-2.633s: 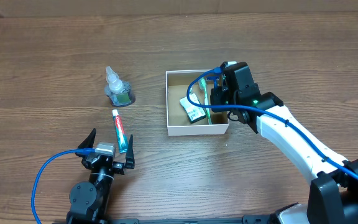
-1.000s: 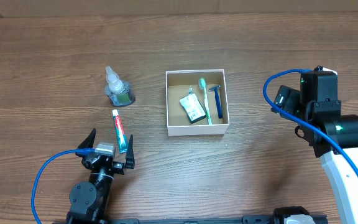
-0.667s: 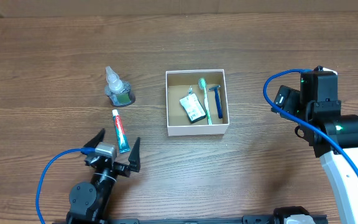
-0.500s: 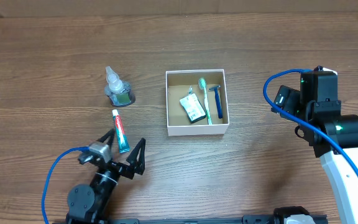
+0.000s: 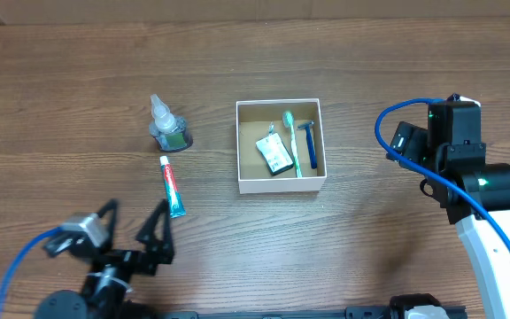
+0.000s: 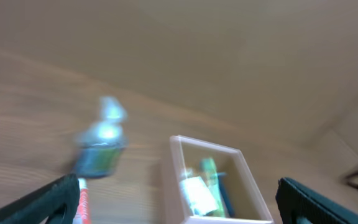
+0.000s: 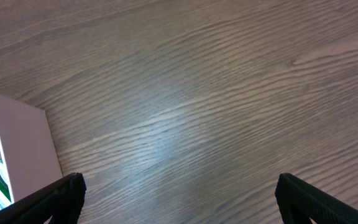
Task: Pack container
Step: 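Move the left gripper forward over the soap pump bottle and lower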
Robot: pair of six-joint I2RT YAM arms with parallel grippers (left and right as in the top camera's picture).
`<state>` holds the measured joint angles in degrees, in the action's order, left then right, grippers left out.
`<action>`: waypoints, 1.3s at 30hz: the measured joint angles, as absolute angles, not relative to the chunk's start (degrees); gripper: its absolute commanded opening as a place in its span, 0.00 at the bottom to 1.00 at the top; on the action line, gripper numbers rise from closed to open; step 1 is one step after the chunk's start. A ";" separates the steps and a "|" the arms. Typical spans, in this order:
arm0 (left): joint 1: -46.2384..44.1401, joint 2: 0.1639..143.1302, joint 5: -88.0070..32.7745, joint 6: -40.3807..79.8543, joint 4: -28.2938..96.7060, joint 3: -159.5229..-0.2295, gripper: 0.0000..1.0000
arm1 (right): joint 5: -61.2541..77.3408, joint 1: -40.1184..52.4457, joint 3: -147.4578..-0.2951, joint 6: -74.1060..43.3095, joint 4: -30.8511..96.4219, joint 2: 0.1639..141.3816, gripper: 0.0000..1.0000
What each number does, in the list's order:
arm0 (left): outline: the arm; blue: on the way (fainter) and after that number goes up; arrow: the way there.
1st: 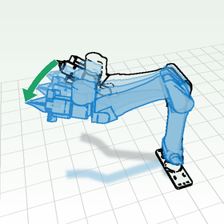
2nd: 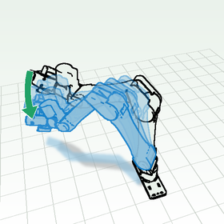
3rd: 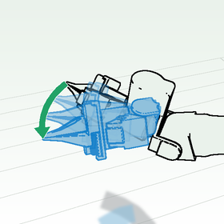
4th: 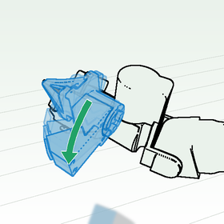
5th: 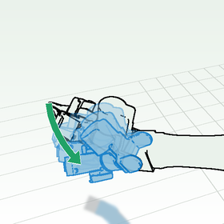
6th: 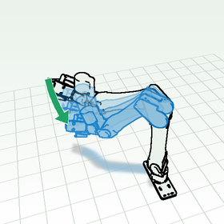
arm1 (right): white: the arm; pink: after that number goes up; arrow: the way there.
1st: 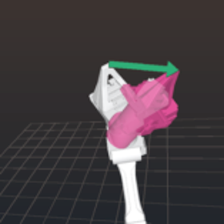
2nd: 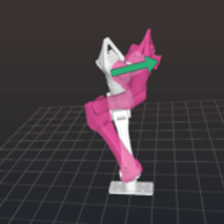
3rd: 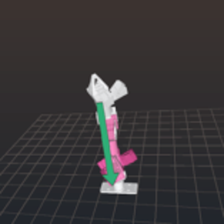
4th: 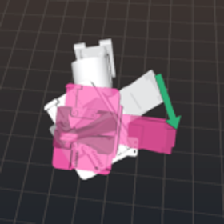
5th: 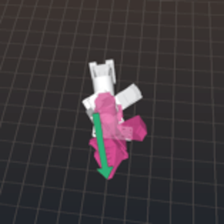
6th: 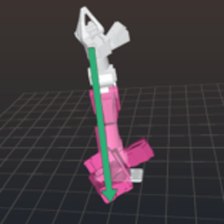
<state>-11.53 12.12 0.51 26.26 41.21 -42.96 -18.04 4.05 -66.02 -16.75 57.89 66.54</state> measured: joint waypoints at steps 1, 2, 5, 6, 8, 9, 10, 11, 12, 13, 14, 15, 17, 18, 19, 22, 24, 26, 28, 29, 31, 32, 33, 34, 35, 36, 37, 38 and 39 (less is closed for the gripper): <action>-11.53 14.15 2.02 24.97 43.18 -45.71 1.00 | -18.04 4.05 -66.02 -16.73 57.87 66.54 1.00; -11.53 17.26 3.84 23.38 46.17 -49.34 1.00 | -18.06 4.05 -66.02 -16.73 57.84 66.54 1.00; -11.53 27.03 6.96 20.51 52.86 -57.65 1.00 | -18.04 4.05 -66.02 -16.73 57.89 66.54 1.00; -11.53 31.11 7.70 19.79 55.16 -60.14 1.00 | -18.06 4.05 -66.02 -16.73 57.89 66.57 1.00; -11.53 39.05 8.69 18.85 59.64 -64.16 1.00 | -18.04 4.05 -66.02 -16.73 57.89 66.57 1.00; -11.53 41.98 8.91 18.59 60.69 -65.36 1.00 | -18.06 4.05 -66.02 -16.73 57.89 66.54 1.00; -11.53 45.95 8.99 18.31 61.91 -66.87 1.00 | -18.06 4.05 -66.02 -16.73 57.91 66.57 1.00; -11.53 49.98 8.78 17.96 62.89 -68.45 1.00 | -18.04 4.05 -66.02 -16.75 57.91 66.57 1.00; -11.53 52.95 8.56 17.82 63.20 -69.63 1.00 | -18.04 4.05 -66.02 -16.73 57.89 66.57 1.00; -11.53 56.36 8.14 17.74 63.24 -70.94 1.00 | -18.06 4.05 -66.02 -16.71 57.89 66.57 1.00; -11.53 59.55 7.60 17.69 63.24 -72.07 1.00 | -18.06 4.05 -66.02 -16.71 57.87 66.57 1.00; -11.53 62.57 7.11 17.56 63.24 -73.19 1.00 | -18.04 4.03 -66.02 -16.73 57.89 66.57 1.00; -11.53 66.89 6.52 17.54 62.30 -74.56 1.00 | -18.04 4.05 -66.02 -16.73 57.91 66.57 1.00; -11.53 68.77 6.24 17.52 61.28 -75.00 1.00 | -18.06 4.05 -66.02 -16.71 57.89 66.59 1.00; -11.53 70.35 6.15 17.50 60.23 -75.26 1.00 | -18.02 4.05 -66.02 -16.75 57.87 66.59 1.00; -11.53 74.08 5.89 17.39 57.32 -75.55 1.00 | -18.09 4.05 -66.02 -16.75 57.91 66.59 1.00; -11.53 76.27 5.78 17.37 55.42 -75.66 1.00 | -18.06 4.05 -66.02 -16.71 57.89 66.59 1.00; -11.53 78.22 5.76 17.39 53.15 -75.70 1.00 | -18.04 4.05 -66.02 -16.73 57.89 66.59 1.00; -11.53 80.03 5.87 17.61 50.41 -75.70 1.00 | -18.04 4.05 -66.02 -16.73 57.89 66.59 1.00; -11.53 80.62 6.04 17.63 49.54 -75.70 1.00 | -18.06 4.05 -66.02 -16.75 57.89 66.59 1.00; -11.53 81.76 7.62 18.02 47.66 -75.70 1.00 | -18.06 4.03 -66.02 -16.75 57.89 66.59 1.00; -11.53 82.08 8.29 18.09 47.00 -75.70 1.00 | -18.04 4.05 -66.02 -16.75 57.87 66.59 1.00; -11.53 82.52 9.19 18.24 46.15 -75.75 1.00 | -18.04 4.05 -66.02 -16.73 57.89 66.59 1.00; -11.49 82.94 10.00 18.28 45.56 -75.77 1.00 | -18.04 4.05 -66.02 -16.73 57.87 66.59 1.00; -11.49 83.42 10.70 18.33 45.10 -75.81 1.00 | -18.06 4.05 -66.02 -16.73 57.89 66.59 1.00; -11.49 84.05 11.51 18.44 44.62 -75.85 1.00 | -18.06 4.05 -66.02 -16.73 57.89 66.59 1.00; -11.49 84.84 12.32 18.46 43.90 -75.92 1.00 | -18.06 4.05 -66.02 -16.73 57.89 66.59 1.00; -11.49 85.62 12.69 18.46 43.38 -76.03 1.00 | -18.04 4.05 -66.02 -16.78 57.91 66.59 1.00; -11.49 85.89 12.82 18.46 43.16 -76.07 1.00 | -18.04 4.05 -66.02 -16.75 57.89 66.59 1.00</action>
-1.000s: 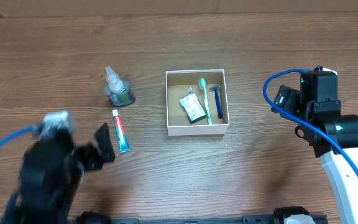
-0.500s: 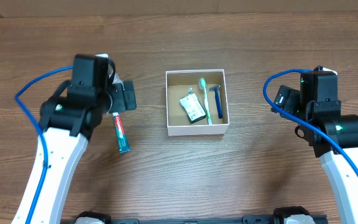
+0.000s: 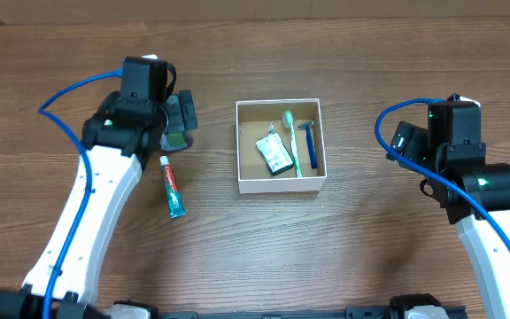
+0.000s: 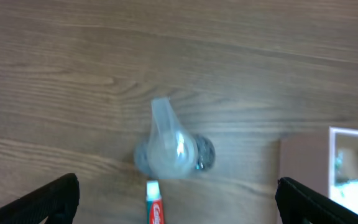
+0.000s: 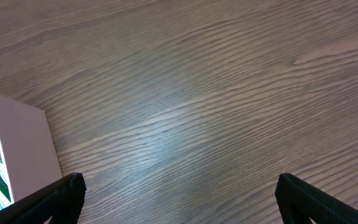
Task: Pack container
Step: 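Move the left gripper forward over the soap pump bottle and lower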
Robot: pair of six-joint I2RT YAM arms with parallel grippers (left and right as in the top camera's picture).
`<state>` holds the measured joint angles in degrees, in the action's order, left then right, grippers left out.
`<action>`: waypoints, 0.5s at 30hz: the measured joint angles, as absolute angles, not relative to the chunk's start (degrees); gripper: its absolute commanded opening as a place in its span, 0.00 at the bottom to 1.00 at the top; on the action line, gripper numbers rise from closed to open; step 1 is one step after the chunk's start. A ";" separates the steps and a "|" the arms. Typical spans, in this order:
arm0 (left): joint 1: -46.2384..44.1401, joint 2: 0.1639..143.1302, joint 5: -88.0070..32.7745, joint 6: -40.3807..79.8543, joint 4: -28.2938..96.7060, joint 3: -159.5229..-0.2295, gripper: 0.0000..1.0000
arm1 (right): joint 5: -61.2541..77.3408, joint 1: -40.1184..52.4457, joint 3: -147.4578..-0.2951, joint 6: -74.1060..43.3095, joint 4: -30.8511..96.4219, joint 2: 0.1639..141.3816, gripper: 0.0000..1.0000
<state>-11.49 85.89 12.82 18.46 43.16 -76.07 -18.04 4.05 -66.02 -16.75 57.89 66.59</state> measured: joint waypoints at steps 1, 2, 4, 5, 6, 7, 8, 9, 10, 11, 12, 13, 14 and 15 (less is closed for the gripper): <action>-11.49 87.94 13.52 18.46 42.30 -76.18 1.00 | -18.06 4.05 -66.02 -16.73 57.89 66.59 1.00; -11.49 88.79 13.74 18.46 42.00 -76.18 1.00 | -18.04 4.05 -66.02 -16.71 57.89 66.59 1.00; -11.49 91.26 14.41 18.48 41.56 -76.18 1.00 | -18.06 4.05 -66.02 -16.73 57.89 66.59 1.00; -11.49 92.42 14.87 18.48 41.36 -76.18 1.00 | -18.04 4.05 -66.02 -16.71 57.93 66.59 1.00; -11.49 93.45 15.49 18.50 41.04 -76.18 1.00 | -18.04 4.05 -66.02 -16.75 57.89 66.59 1.00; -11.49 94.08 15.92 18.63 40.66 -76.18 1.00 | -18.04 4.05 -66.02 -16.73 57.89 66.59 1.00; -11.42 94.72 16.38 19.05 40.27 -76.18 1.00 | -18.06 4.05 -66.02 -16.73 57.87 66.59 1.00; -11.22 95.11 16.62 19.40 39.72 -76.18 1.00 | -18.04 4.05 -66.02 -16.71 57.91 66.59 1.00; -11.00 95.44 16.75 19.59 39.05 -76.18 1.00 | -18.04 4.05 -66.02 -16.73 57.89 66.59 1.00; -10.68 95.61 16.75 19.79 38.63 -76.20 1.00 | -18.04 4.05 -66.02 -16.71 57.87 66.59 1.00; -10.33 95.72 16.67 19.99 38.39 -76.20 1.00 | -18.06 4.05 -66.02 -16.73 57.84 66.59 1.00; -9.82 95.79 16.45 20.23 38.06 -76.20 1.00 | -18.06 4.05 -66.02 -16.73 57.89 66.59 1.00; -9.17 95.81 16.05 20.58 37.80 -76.20 1.00 | -18.04 4.05 -66.02 -16.78 57.89 66.59 1.00; -8.62 95.81 15.64 20.73 37.67 -76.20 0.98 | -18.04 4.05 -66.02 -16.73 57.89 66.59 1.00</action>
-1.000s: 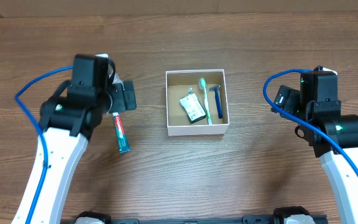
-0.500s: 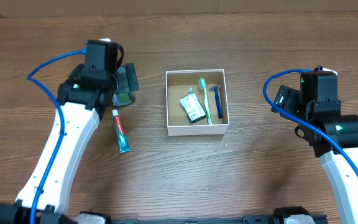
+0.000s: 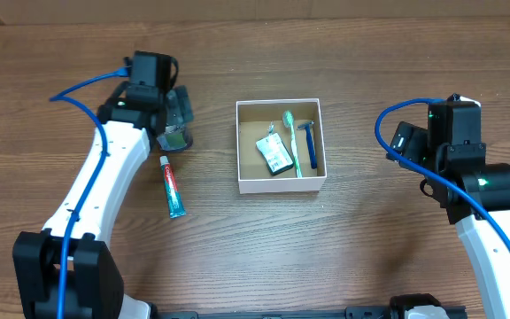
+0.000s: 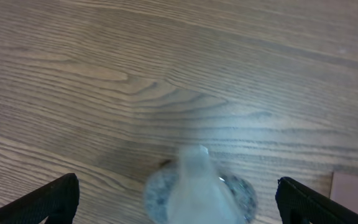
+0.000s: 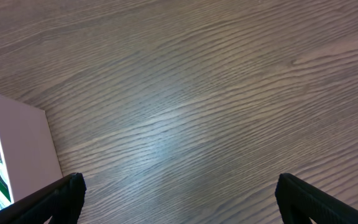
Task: Pack container
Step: 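Move the left gripper forward over the soap pump bottle and lower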
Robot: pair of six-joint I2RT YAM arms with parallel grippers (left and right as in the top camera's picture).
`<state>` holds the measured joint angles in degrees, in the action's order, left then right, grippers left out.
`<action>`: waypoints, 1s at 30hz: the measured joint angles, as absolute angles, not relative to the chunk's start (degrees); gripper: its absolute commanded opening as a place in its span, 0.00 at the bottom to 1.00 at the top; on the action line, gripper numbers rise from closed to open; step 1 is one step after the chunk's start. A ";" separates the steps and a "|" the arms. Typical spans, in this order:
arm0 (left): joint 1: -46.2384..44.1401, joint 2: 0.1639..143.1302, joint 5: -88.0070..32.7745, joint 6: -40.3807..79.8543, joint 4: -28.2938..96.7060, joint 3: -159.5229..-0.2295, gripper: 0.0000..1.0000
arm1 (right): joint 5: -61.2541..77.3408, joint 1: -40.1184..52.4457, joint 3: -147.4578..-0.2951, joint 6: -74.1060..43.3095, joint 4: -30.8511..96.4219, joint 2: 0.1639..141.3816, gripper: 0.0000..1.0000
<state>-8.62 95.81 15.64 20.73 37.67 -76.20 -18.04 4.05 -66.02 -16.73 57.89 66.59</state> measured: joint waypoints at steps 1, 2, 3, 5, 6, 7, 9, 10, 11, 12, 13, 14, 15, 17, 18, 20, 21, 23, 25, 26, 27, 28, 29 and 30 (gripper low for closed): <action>-7.88 95.81 14.98 20.91 37.58 -76.20 0.94 | -18.04 4.05 -66.02 -16.78 57.87 66.59 1.00; -7.09 95.81 14.02 21.04 37.50 -76.20 0.91 | -18.04 4.05 -66.02 -16.73 57.89 66.59 1.00; -6.48 95.81 13.23 21.15 37.45 -76.20 0.89 | -18.04 4.05 -66.02 -16.75 57.87 66.59 1.00; -5.17 95.88 11.16 21.23 37.43 -76.20 0.87 | -18.04 4.05 -66.02 -16.75 57.87 66.59 1.00; -4.75 95.94 10.07 21.21 37.26 -76.20 0.86 | -18.04 4.05 -66.02 -16.75 57.89 66.59 1.00; -4.71 96.07 9.58 21.23 37.15 -76.20 0.85 | -18.04 4.05 -66.02 -16.78 57.84 66.59 1.00; -4.80 96.49 8.62 21.26 36.77 -76.20 0.82 | -18.04 4.05 -66.02 -16.78 57.87 66.59 1.00; -4.91 96.71 8.16 21.23 36.62 -76.20 0.79 | -18.04 4.05 -66.02 -16.75 57.87 66.59 1.00; -4.99 96.84 7.88 21.28 36.58 -76.20 0.77 | -18.04 4.05 -66.02 -16.78 57.89 66.59 1.00; -5.13 96.90 7.57 21.32 36.58 -76.20 0.75 | -18.04 4.05 -66.02 -16.78 57.89 66.59 1.00; -5.19 96.90 7.40 21.26 36.58 -76.20 0.75 | -18.04 4.05 -66.02 -16.75 57.89 66.59 1.00; -5.30 96.90 7.18 21.28 36.56 -76.23 0.74 | -18.04 4.05 -66.02 -16.78 57.91 66.59 1.00; -5.56 96.90 7.05 21.26 36.56 -76.23 0.73 | -18.04 4.05 -66.02 -16.78 57.87 66.59 1.00; -6.02 96.90 7.01 21.23 36.56 -76.23 0.64 | -18.04 4.05 -66.02 -16.78 57.89 66.59 1.00; -6.39 96.90 6.96 21.15 36.53 -76.23 0.59 | -18.06 4.05 -66.02 -16.78 57.87 66.59 1.00; -6.85 96.90 6.76 20.99 36.45 -76.23 0.56 | -18.04 4.05 -66.02 -16.80 57.91 66.59 1.00; -7.05 96.90 6.81 21.06 36.45 -76.23 0.53 | -18.04 4.05 -66.02 -16.82 57.89 66.59 1.00; -7.16 96.90 6.63 21.02 36.40 -76.23 0.50 | -18.06 4.05 -66.02 -16.82 57.91 66.59 1.00; -7.16 96.90 6.63 21.04 36.42 -76.23 0.49 | -18.04 4.05 -66.02 -16.80 57.89 66.59 1.00; -7.14 96.90 6.63 21.04 36.42 -76.23 0.46 | -18.04 4.05 -66.02 -16.82 57.87 66.59 1.00; -7.14 96.90 6.63 21.04 36.45 -76.23 0.42 | -18.06 4.05 -66.02 -16.82 57.87 66.59 1.00; -7.16 96.90 6.63 21.06 36.53 -76.23 0.41 | -18.06 4.05 -66.02 -16.84 57.87 66.59 1.00; -7.16 96.90 6.61 21.17 36.62 -76.23 0.41 | -18.04 4.05 -66.02 -16.84 57.89 66.59 1.00; -7.16 96.90 6.61 21.06 36.64 -76.23 0.41 | -18.04 4.05 -66.02 -16.86 57.87 66.59 1.00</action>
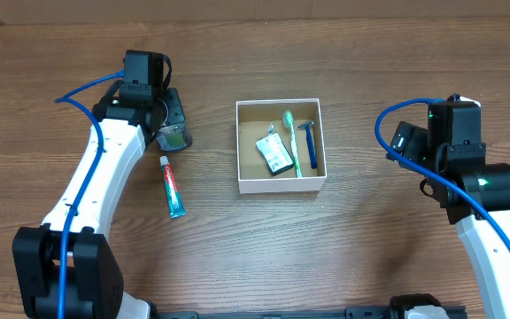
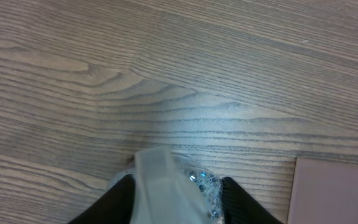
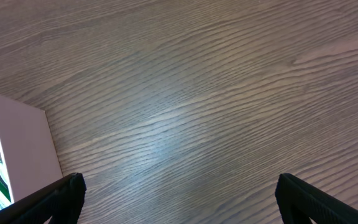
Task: Pack container
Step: 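Move the left gripper forward over the soap pump bottle and lower, then close the left gripper on the pump bottle and lift it toward the box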
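Note:
A small clear bottle [image 2: 164, 184] with a pale cap and green base stands on the wooden table, left of the white box [image 1: 281, 184]. My left gripper [image 2: 176, 200] is down over it, its black fingers [image 2: 118, 200] pressed against both sides of the bottle. From overhead the left gripper [image 1: 166, 117] hides most of the bottle [image 1: 174, 138]. A toothpaste tube [image 1: 172, 186] lies just below. The box holds a green toothbrush [image 1: 293, 142], a blue razor [image 1: 310, 142] and a green-white packet [image 1: 274, 152]. My right gripper [image 3: 179, 199] hangs open over bare table, right of the box.
The box's white corner [image 3: 14, 155] shows at the left of the right wrist view, and its edge [image 2: 334, 193] at the right of the left wrist view. Blue cables run along both arms.
My left gripper's fingers stood wide apart at the view's edges over the bottle; now they are closed in against its sides, lower down. The right arm has not moved.
My left arm was low near the table's front edge, open, far from the bottle. Then it was above the bottle, open, then closer over it. Now its fingers clamp the bottle, which still stands in its place. The right gripper stayed open and still.

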Robot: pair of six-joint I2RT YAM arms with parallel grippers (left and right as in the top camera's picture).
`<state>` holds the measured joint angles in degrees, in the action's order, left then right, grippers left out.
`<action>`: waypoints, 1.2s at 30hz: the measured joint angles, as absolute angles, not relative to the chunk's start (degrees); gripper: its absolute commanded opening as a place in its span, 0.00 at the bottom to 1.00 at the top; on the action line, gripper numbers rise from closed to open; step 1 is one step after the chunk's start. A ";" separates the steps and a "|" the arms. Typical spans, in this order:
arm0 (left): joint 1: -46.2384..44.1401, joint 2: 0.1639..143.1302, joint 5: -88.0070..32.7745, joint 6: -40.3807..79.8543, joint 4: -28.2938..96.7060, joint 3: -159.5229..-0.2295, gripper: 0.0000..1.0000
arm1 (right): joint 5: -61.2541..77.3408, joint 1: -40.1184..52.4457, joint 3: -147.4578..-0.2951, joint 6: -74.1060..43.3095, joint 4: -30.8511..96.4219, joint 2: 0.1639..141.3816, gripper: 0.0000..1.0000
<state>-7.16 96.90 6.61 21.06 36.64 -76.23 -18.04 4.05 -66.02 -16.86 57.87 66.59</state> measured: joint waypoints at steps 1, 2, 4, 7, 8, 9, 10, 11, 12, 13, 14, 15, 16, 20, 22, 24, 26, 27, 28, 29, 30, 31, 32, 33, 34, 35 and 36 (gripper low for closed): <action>-7.16 96.90 6.63 21.04 36.64 -76.23 0.41 | -18.04 4.05 -66.02 -16.84 57.89 66.59 1.00; -7.14 96.90 6.63 21.04 36.69 -76.23 0.41 | -18.04 4.03 -66.02 -16.86 57.84 66.59 1.00; -7.14 96.90 6.66 21.04 36.80 -76.23 0.42 | -18.04 4.05 -66.02 -16.86 57.89 66.59 1.00; -7.14 96.90 6.63 21.04 36.82 -76.23 0.41 | -18.06 4.05 -66.02 -16.88 57.84 66.59 1.00; -7.14 96.90 6.66 21.04 36.82 -76.23 0.40 | -18.04 4.05 -66.02 -16.86 57.89 66.59 1.00; -7.14 96.90 6.66 21.04 36.82 -76.23 0.40 | -18.04 4.05 -66.02 -16.88 57.89 66.59 1.00; -7.14 96.90 6.70 21.04 36.82 -76.23 0.39 | -18.06 4.05 -66.02 -16.84 57.87 66.59 1.00; -7.14 96.90 6.90 21.04 36.82 -76.23 0.39 | -18.04 4.05 -66.02 -16.88 57.87 66.59 1.00; -7.14 96.90 7.09 21.04 36.82 -76.23 0.38 | -18.02 4.05 -66.02 -16.88 57.89 66.59 1.00; -7.14 96.90 7.33 21.02 36.82 -76.23 0.38 | -18.04 4.05 -66.02 -16.86 57.87 66.59 1.00; -7.14 96.90 7.68 20.97 36.82 -76.23 0.38 | -18.04 4.05 -66.02 -16.84 57.87 66.59 1.00; -7.14 96.90 7.94 20.93 36.82 -76.23 0.38 | -18.04 4.05 -66.02 -16.88 57.87 66.59 1.00; -7.16 96.90 8.32 20.80 36.82 -76.23 0.38 | -18.04 4.05 -66.02 -16.86 57.87 66.59 1.00; -7.14 96.90 9.28 20.67 36.88 -76.23 0.34 | -18.06 4.05 -66.02 -16.86 57.91 66.59 1.00; -7.16 96.90 9.67 20.58 37.06 -76.23 0.34 | -18.04 4.05 -66.02 -16.88 57.89 66.59 1.00; -7.16 96.90 9.69 20.40 37.08 -76.23 0.34 | -18.06 4.05 -66.02 -16.88 57.87 66.59 1.00; -7.16 96.88 9.74 19.84 37.17 -76.23 0.34 | -18.04 4.05 -66.02 -16.91 57.89 66.59 1.00; -7.14 96.88 9.85 19.53 37.30 -76.25 0.33 | -18.04 4.05 -66.02 -16.88 57.89 66.59 1.00; -7.14 96.88 9.91 19.33 37.54 -76.34 0.33 | -18.06 4.05 -66.02 -16.91 57.87 66.59 1.00; -7.16 96.86 9.91 19.27 37.93 -76.51 0.33 | -18.06 4.05 -66.02 -16.88 57.87 66.59 1.00; -7.16 96.79 9.93 19.22 38.28 -76.64 0.33 | -18.04 4.05 -66.02 -16.88 57.89 66.59 1.00; -7.14 96.68 10.00 19.07 38.61 -76.73 0.32 | -18.04 4.05 -66.02 -16.86 57.89 66.59 1.00; -7.16 96.38 10.11 19.05 39.16 -76.88 0.32 | -18.04 4.05 -66.02 -16.88 57.89 66.59 1.00; -7.16 95.92 10.13 19.05 39.42 -76.99 0.32 | -18.06 4.05 -66.02 -16.88 57.84 66.59 1.00; -7.16 95.29 10.17 19.03 39.57 -77.17 0.31 | -18.04 4.05 -66.02 -16.86 57.87 66.59 1.00; -7.20 94.74 10.22 18.98 39.66 -77.30 0.32 | -18.04 4.05 -66.02 -16.88 57.84 66.59 1.00; -7.40 93.80 10.35 18.85 39.68 -77.43 0.31 | -18.04 4.05 -66.02 -16.88 57.89 66.59 0.99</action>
